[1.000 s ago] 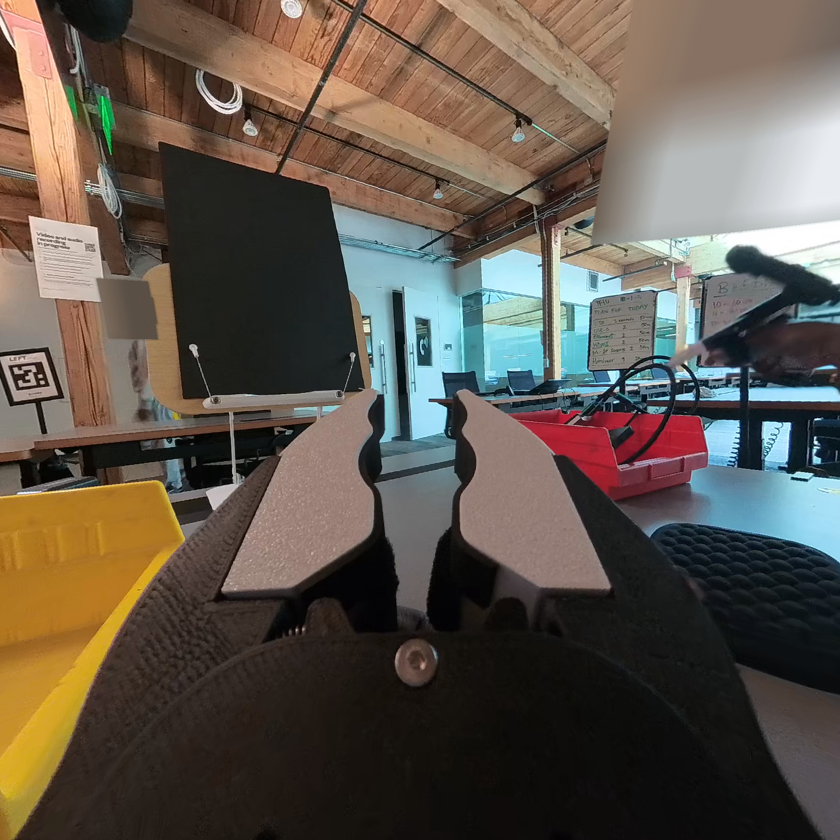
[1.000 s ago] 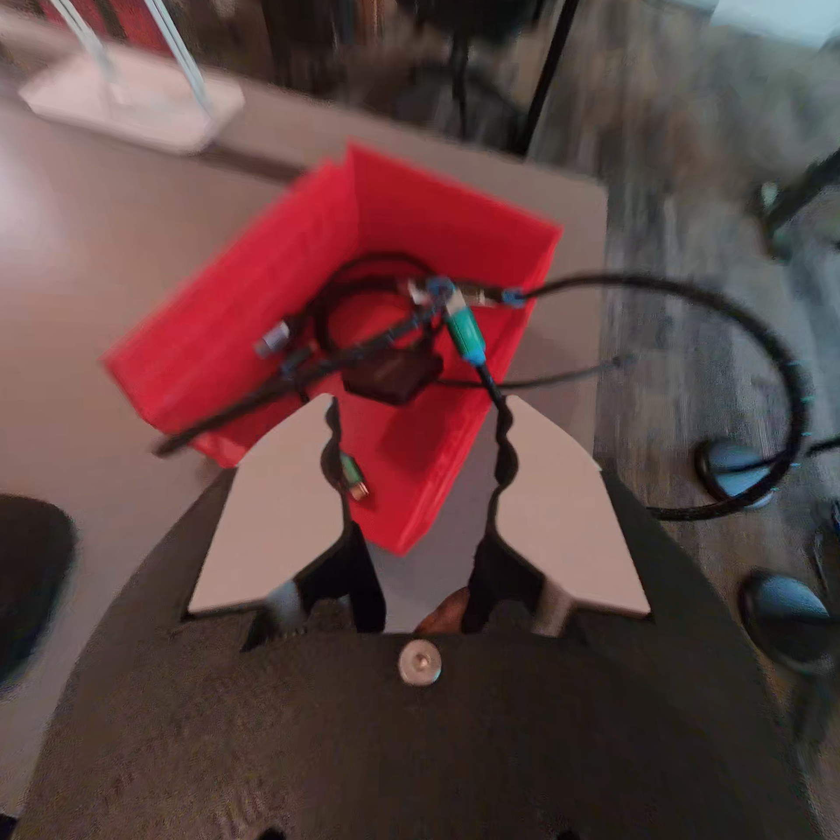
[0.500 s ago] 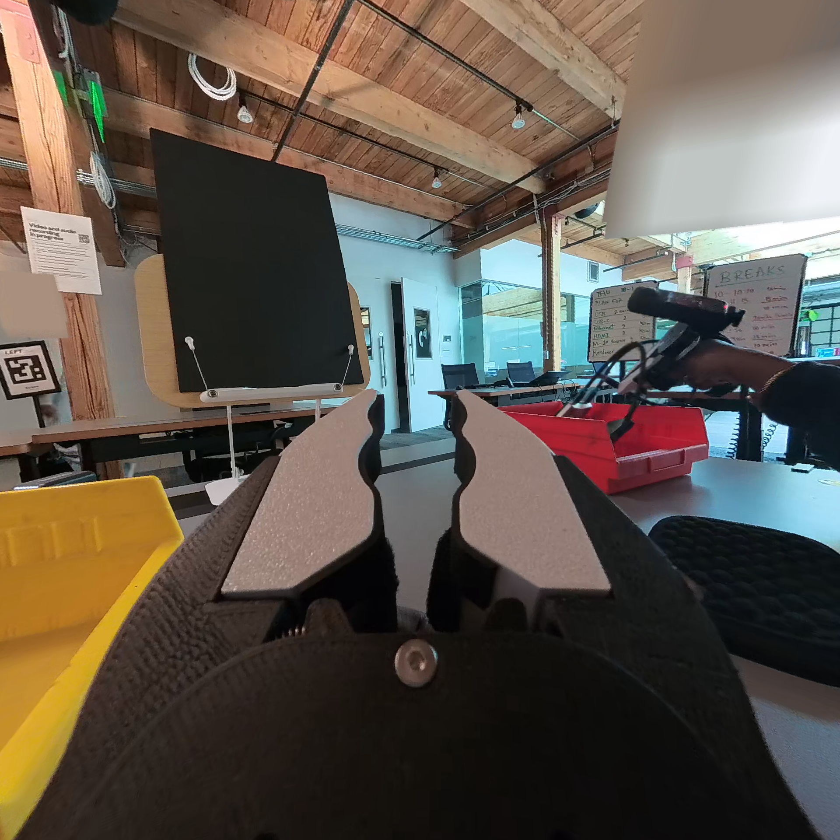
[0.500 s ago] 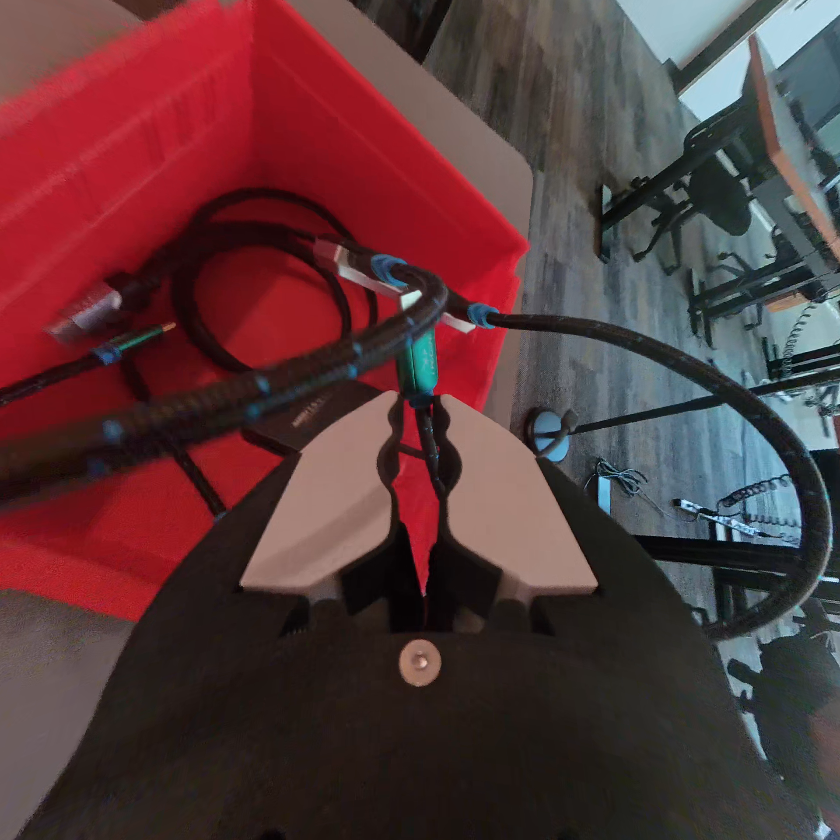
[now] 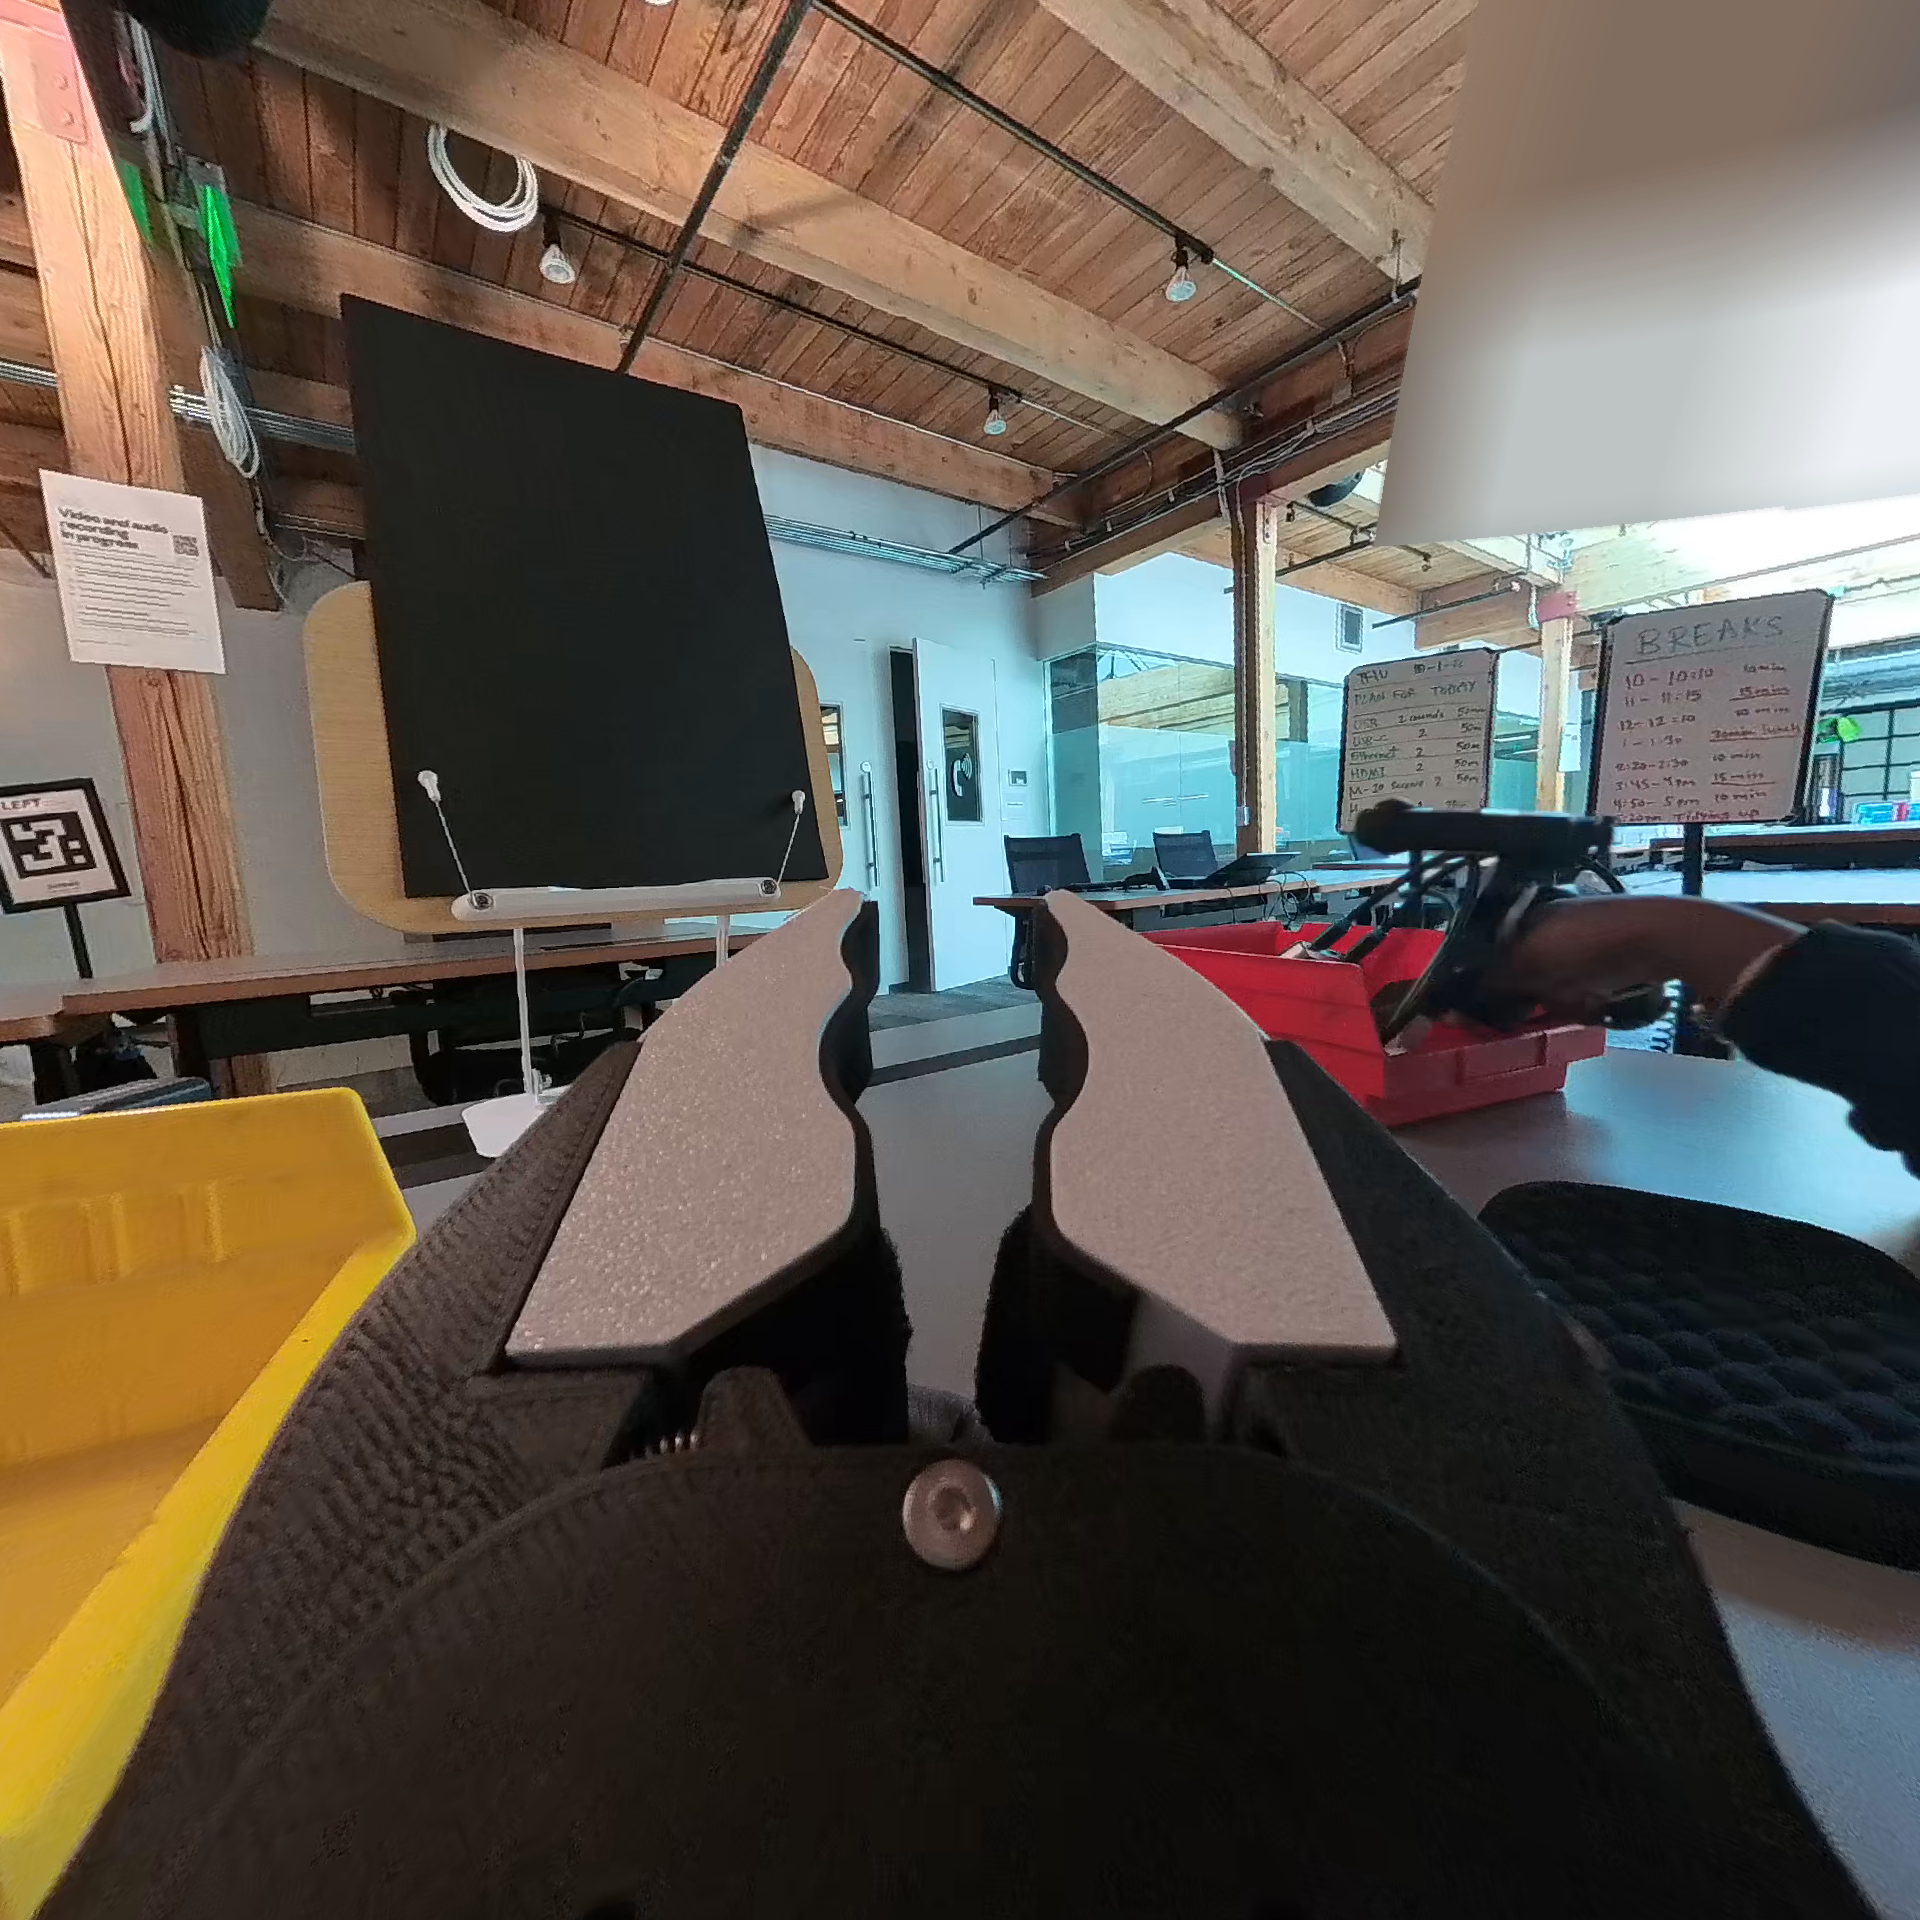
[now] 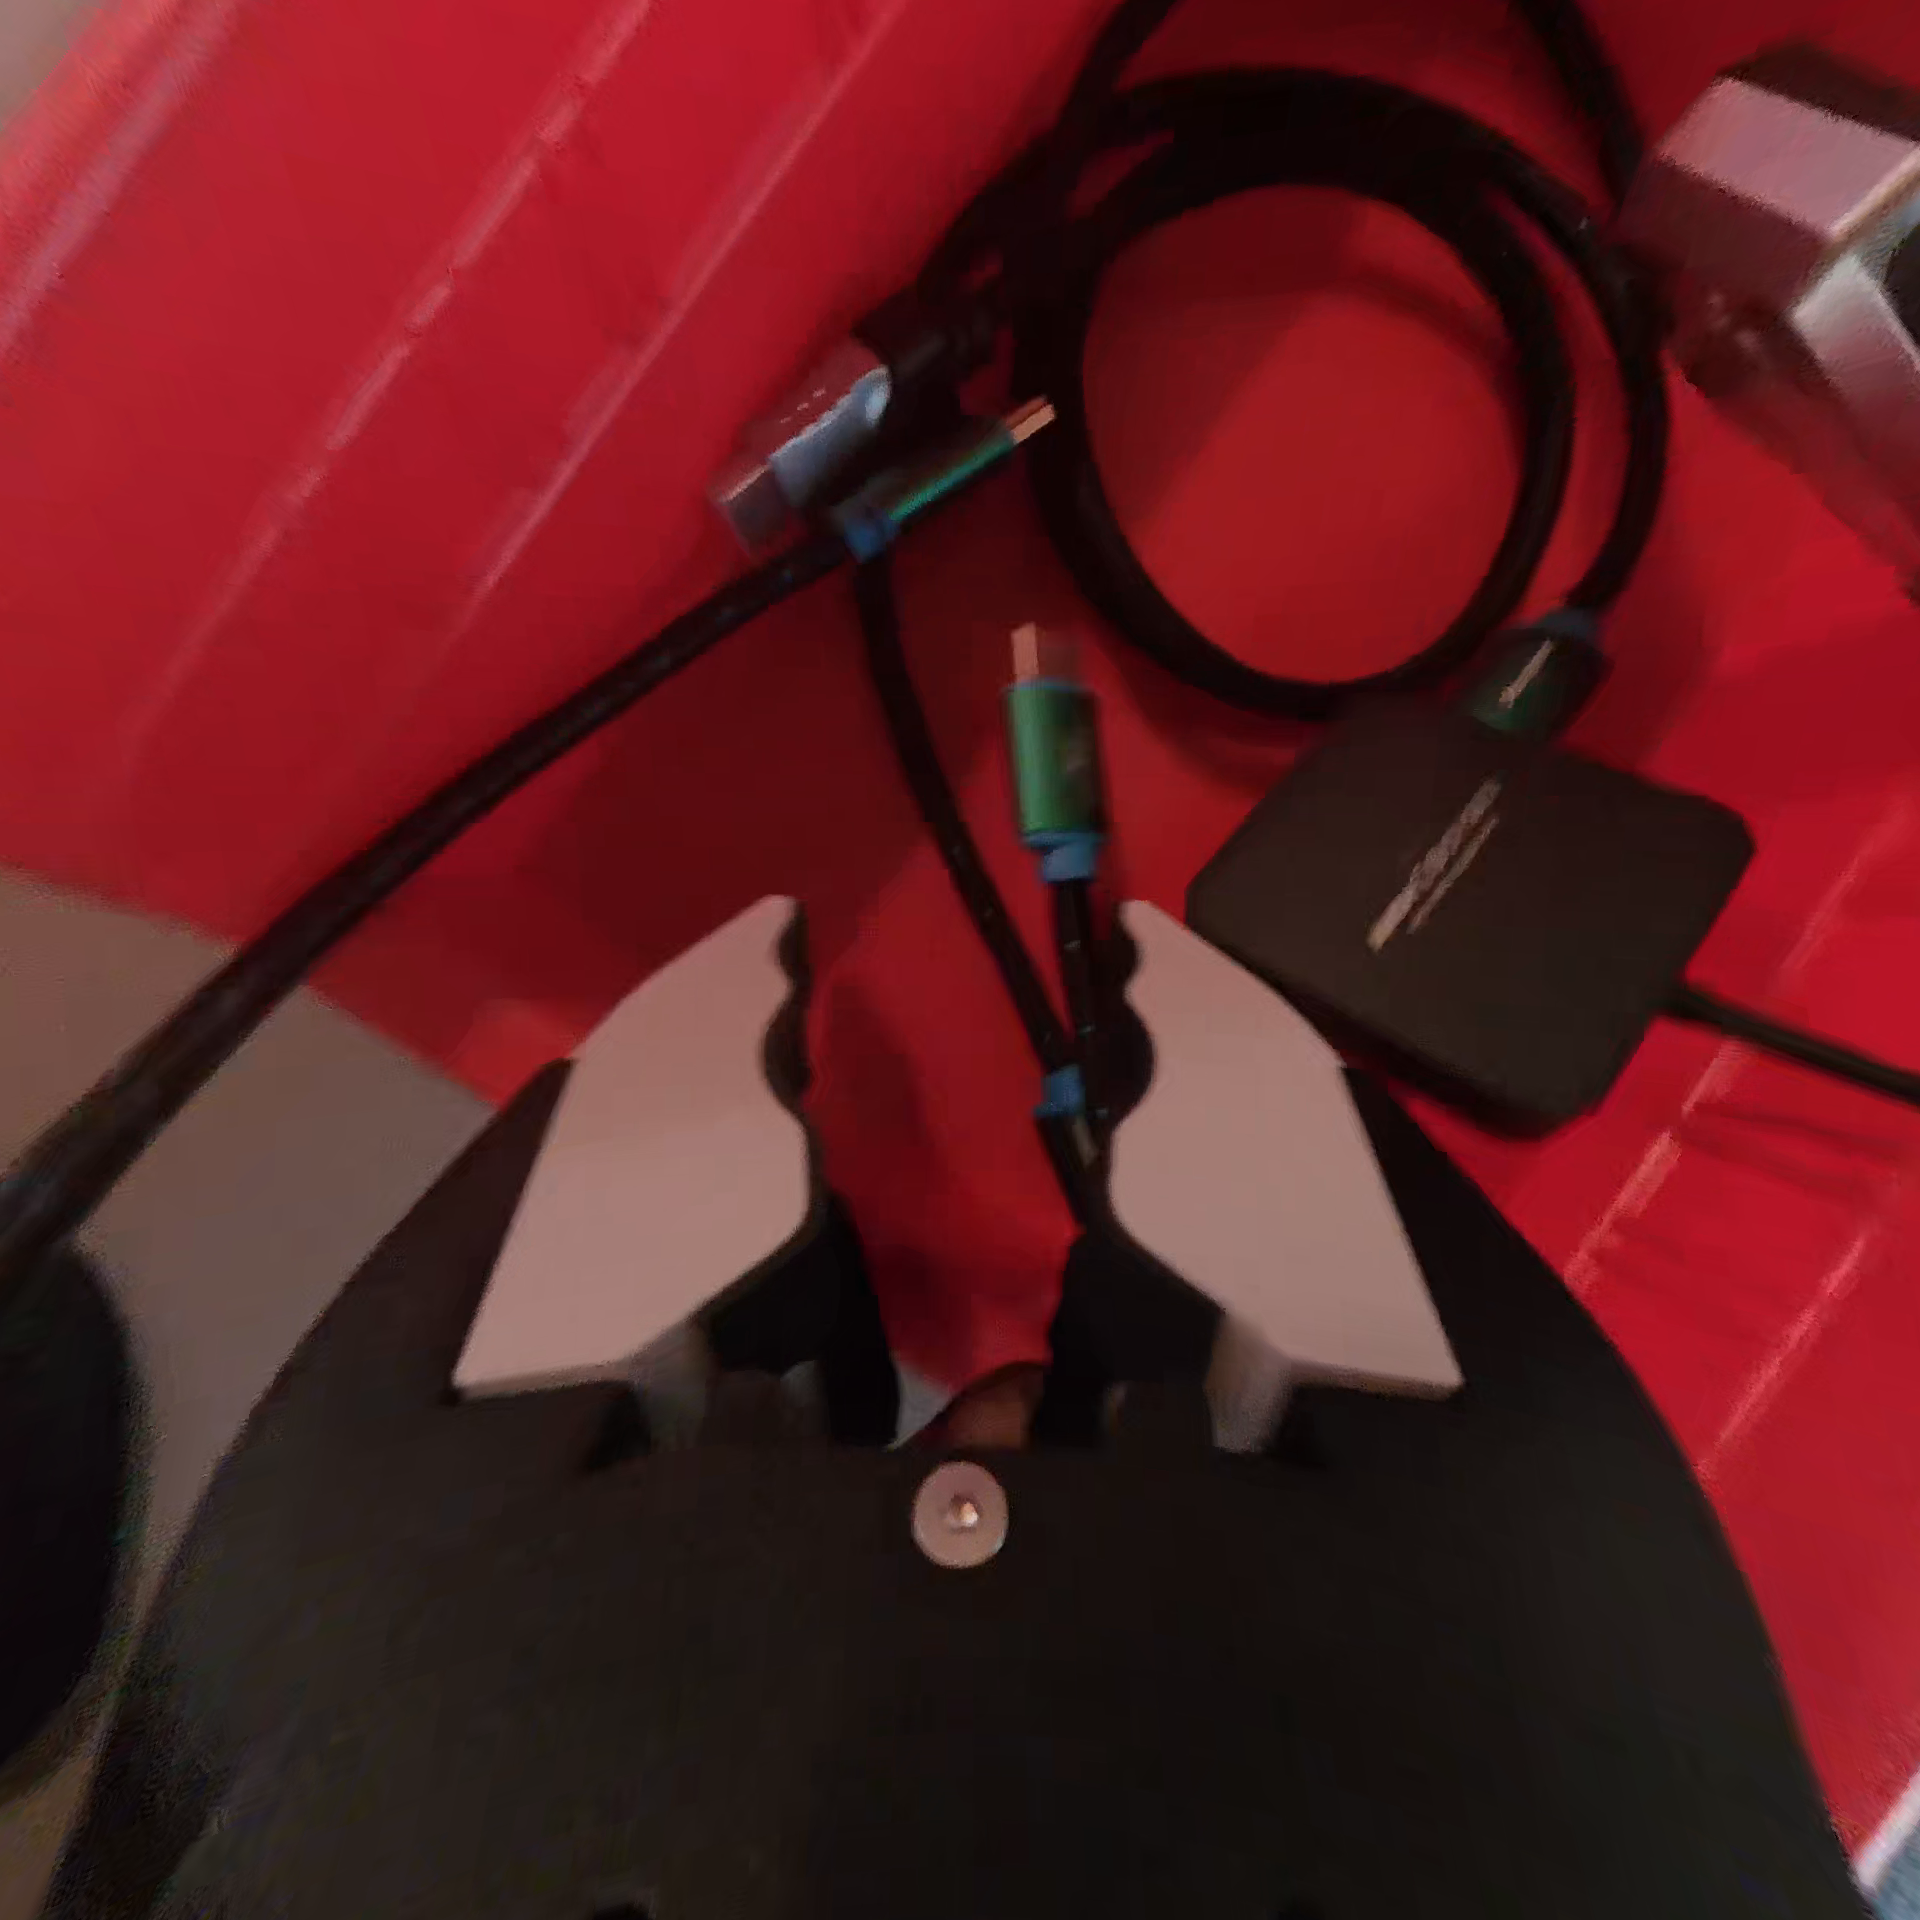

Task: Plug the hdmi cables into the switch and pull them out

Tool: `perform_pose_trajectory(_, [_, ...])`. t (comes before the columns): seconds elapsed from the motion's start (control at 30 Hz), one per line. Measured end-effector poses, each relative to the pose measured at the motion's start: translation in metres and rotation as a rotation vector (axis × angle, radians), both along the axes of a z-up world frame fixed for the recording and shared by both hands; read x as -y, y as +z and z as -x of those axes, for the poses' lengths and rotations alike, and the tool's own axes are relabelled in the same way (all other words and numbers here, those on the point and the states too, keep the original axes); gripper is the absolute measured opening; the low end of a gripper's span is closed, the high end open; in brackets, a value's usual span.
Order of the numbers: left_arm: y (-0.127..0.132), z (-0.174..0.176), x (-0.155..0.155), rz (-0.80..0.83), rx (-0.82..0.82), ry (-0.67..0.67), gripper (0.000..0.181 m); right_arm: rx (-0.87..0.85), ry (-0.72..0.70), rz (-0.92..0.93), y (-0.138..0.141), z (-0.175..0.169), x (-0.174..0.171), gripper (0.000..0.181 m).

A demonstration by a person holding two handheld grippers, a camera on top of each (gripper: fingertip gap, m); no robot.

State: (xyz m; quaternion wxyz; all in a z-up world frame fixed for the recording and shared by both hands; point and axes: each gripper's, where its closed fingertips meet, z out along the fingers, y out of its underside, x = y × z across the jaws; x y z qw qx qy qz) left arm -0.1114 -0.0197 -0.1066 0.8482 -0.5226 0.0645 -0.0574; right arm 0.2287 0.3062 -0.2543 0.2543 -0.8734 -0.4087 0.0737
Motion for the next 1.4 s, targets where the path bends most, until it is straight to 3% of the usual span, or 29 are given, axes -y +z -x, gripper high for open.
perform_pose_trajectory(0.03, [0.000, 0.000, 0.000, 0.002, -0.001, 0.000, 0.027, -0.004, -0.017, -0.027, 0.006, -0.004, 0.005, 0.066])
perform_pose_trajectory(0.13, [-0.001, -0.001, -0.001, 0.007, -0.003, -0.001, 0.028, -0.037, -0.062, -0.159, 0.037, -0.022, 0.021, 0.069])
perform_pose_trajectory(0.27, [-0.001, -0.001, 0.000, 0.003, -0.003, -0.003, 0.027, -0.192, -0.152, -0.360, 0.090, -0.054, 0.041, 0.063])
perform_pose_trajectory(0.4, [-0.001, -0.001, 0.000, 0.002, -0.007, -0.001, 0.027, -0.323, -0.449, -0.628, 0.125, -0.127, 0.036, 0.065])
perform_pose_trajectory(0.5, [-0.001, -0.001, 0.000, 0.005, -0.010, 0.002, 0.027, -0.359, -0.535, -0.532, 0.091, -0.153, 0.031, 0.097])
perform_pose_trajectory(0.57, [-0.001, -0.001, -0.001, 0.008, -0.013, 0.005, 0.027, -0.340, -0.526, -0.405, 0.058, -0.154, 0.027, 0.106])
perform_pose_trajectory(0.63, [-0.002, -0.001, -0.002, 0.012, -0.017, 0.009, 0.027, -0.355, -0.515, -0.361, 0.041, -0.150, 0.017, 0.098])
perform_pose_trajectory(0.77, [-0.003, -0.001, -0.004, 0.019, -0.024, 0.013, 0.027, -0.521, -0.432, -0.309, 0.034, -0.114, -0.004, 0.069])
perform_pose_trajectory(0.83, [-0.003, -0.001, -0.004, 0.022, -0.024, 0.011, 0.027, -0.453, -0.402, -0.292, 0.025, -0.107, -0.011, 0.034])
perform_pose_trajectory(0.9, [-0.003, -0.001, -0.004, 0.021, -0.024, 0.011, 0.027, -0.337, -0.380, -0.348, 0.023, -0.108, -0.015, 0.022])
perform_pose_trajectory(1.0, [-0.003, -0.002, -0.004, 0.022, -0.025, 0.006, 0.027, -0.159, -0.298, -0.417, 0.021, -0.107, -0.016, 0.017])
perform_pose_trajectory(1.4, [-0.003, -0.002, -0.004, 0.015, -0.056, 0.036, 0.027, -0.150, -0.118, -0.388, 0.020, -0.038, 0.005, 0.018])
